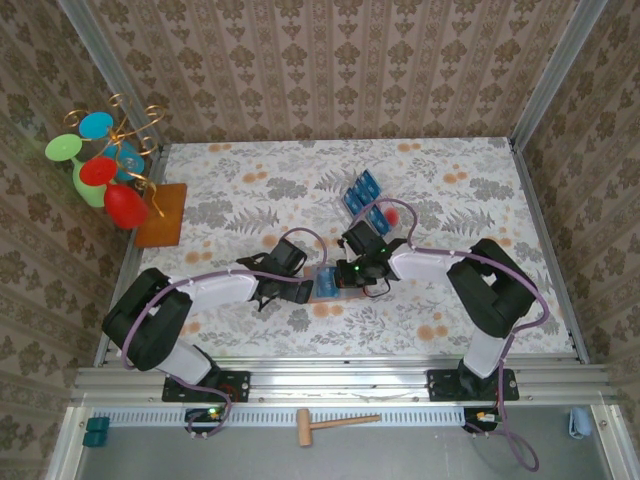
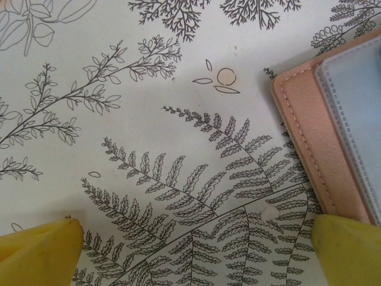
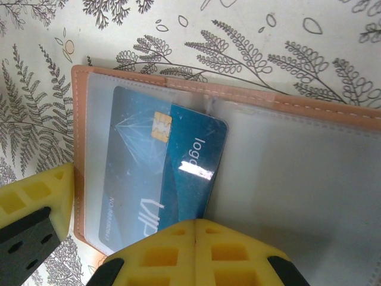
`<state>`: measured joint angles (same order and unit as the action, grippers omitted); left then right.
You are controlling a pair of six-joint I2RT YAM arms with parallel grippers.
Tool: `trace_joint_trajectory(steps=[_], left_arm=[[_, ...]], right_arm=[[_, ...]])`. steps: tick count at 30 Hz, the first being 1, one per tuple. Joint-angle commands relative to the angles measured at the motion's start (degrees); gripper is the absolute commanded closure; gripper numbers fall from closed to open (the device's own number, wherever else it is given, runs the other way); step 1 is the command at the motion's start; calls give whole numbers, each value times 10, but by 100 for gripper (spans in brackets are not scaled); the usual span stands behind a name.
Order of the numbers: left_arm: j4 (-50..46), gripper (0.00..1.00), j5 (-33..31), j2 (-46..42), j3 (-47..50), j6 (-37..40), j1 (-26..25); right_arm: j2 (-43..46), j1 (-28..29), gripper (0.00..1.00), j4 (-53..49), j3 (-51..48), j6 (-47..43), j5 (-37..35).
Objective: Put the credit cards into the card holder
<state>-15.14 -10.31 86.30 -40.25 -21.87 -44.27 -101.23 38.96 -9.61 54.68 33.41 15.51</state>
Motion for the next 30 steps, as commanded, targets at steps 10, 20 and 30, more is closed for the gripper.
trace_joint_trajectory(steps=[10,20,30], left_arm=[[1,0,-2,-7,-1,-6,7],[-7,0,5,-24,2,2,39],[1,0,9,3,-15,8,41]], right_arm=[[1,6,96,-25,30,3,-3],[1,-13,96,-37,36,-5,-9],[-28,-13,97,-35,58,-6,-1]])
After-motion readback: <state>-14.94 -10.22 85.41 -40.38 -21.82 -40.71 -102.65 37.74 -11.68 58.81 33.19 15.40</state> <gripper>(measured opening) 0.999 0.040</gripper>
